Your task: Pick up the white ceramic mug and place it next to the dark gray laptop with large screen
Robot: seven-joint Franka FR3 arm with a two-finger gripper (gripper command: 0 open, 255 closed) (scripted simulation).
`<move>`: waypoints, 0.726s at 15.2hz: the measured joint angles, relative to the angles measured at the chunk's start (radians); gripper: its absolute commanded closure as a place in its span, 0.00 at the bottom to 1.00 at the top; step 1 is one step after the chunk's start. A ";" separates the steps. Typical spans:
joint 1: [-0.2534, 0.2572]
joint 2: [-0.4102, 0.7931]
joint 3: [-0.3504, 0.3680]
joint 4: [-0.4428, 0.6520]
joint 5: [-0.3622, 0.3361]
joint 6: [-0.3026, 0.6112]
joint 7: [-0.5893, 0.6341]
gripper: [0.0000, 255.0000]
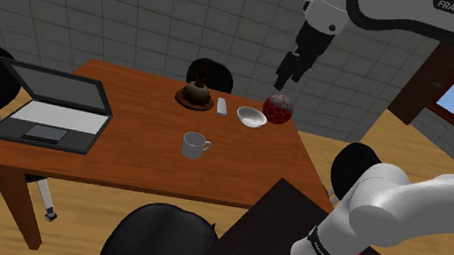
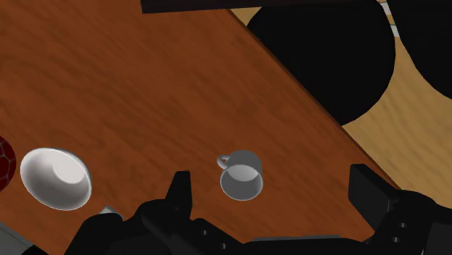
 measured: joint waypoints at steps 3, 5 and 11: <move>-0.001 0.024 -0.003 -0.016 -0.001 0.038 0.001 0.00; -0.003 0.063 -0.011 -0.042 -0.004 0.101 -0.001 0.00; -0.003 0.206 -0.018 -0.106 -0.005 0.301 0.011 0.00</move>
